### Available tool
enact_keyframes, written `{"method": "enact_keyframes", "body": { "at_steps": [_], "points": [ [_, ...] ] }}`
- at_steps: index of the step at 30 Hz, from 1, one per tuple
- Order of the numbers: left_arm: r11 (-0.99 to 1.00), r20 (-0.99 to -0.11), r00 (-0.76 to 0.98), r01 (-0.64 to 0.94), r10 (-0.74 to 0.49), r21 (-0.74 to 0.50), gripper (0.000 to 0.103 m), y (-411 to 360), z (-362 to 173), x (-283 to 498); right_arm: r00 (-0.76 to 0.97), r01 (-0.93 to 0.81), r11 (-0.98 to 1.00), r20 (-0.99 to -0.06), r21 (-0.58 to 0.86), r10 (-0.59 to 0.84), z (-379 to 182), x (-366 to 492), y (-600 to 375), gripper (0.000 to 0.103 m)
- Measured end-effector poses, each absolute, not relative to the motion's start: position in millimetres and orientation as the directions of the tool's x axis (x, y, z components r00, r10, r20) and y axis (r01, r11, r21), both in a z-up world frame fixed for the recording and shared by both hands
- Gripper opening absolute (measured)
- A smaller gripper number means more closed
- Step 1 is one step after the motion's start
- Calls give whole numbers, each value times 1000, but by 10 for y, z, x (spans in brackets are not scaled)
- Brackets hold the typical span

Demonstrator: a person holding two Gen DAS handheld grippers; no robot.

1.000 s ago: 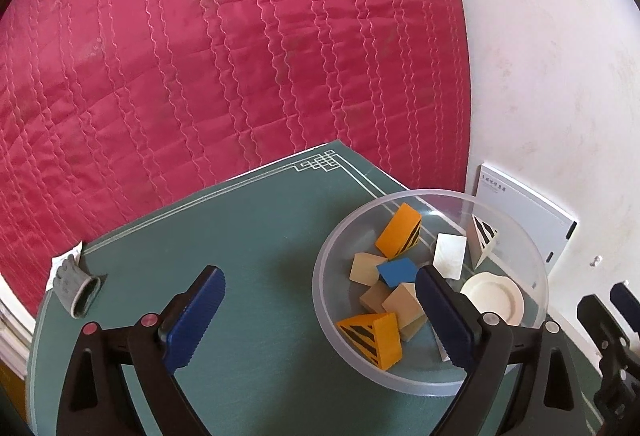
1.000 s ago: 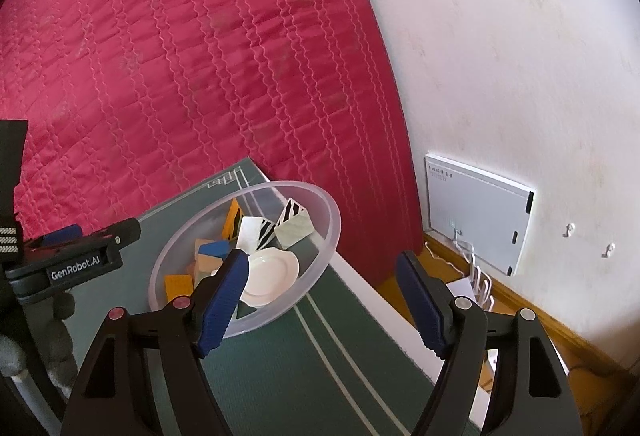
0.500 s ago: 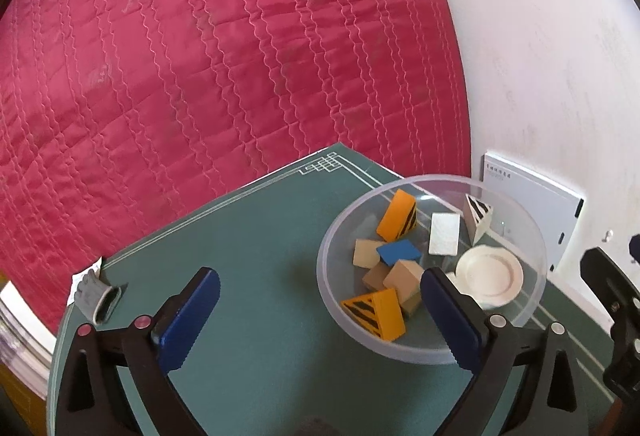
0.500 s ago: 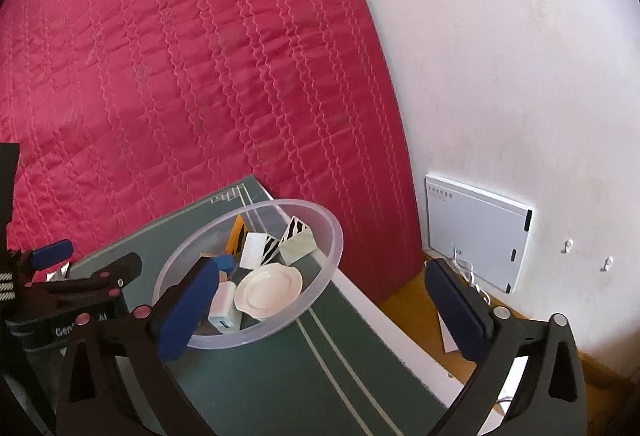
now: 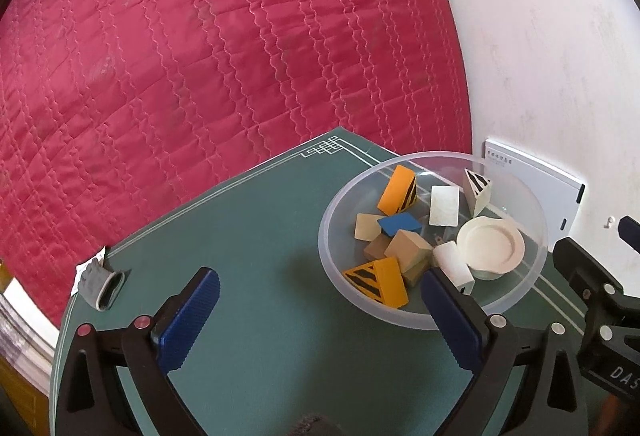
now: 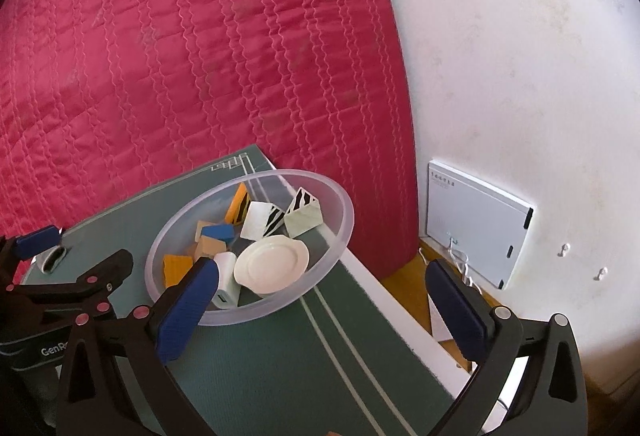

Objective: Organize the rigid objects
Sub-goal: 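Withdraw both open grippers up and away from the bowl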

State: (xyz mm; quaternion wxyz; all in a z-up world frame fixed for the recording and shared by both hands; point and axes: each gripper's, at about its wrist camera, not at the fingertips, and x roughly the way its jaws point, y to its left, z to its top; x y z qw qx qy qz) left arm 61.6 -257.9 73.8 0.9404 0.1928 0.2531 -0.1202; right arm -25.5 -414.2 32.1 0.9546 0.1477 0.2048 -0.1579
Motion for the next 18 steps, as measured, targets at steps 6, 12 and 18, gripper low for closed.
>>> {"method": "enact_keyframes", "body": {
  "at_steps": [6, 12, 18],
  "points": [
    [902, -527, 842, 311, -116, 299, 102, -2555, 701, 626, 867, 358, 911, -435, 203, -243, 338, -256, -4113, 103],
    [902, -528, 841, 313, -118, 297, 102, -2555, 704, 630, 878, 341, 926, -407, 160, -253, 371, -281, -4001, 103],
    [899, -527, 842, 316, -117, 305, 102, -2565, 700, 625, 887, 331, 935, -380, 128, -263, 406, -302, -3909, 103]
  ]
}}
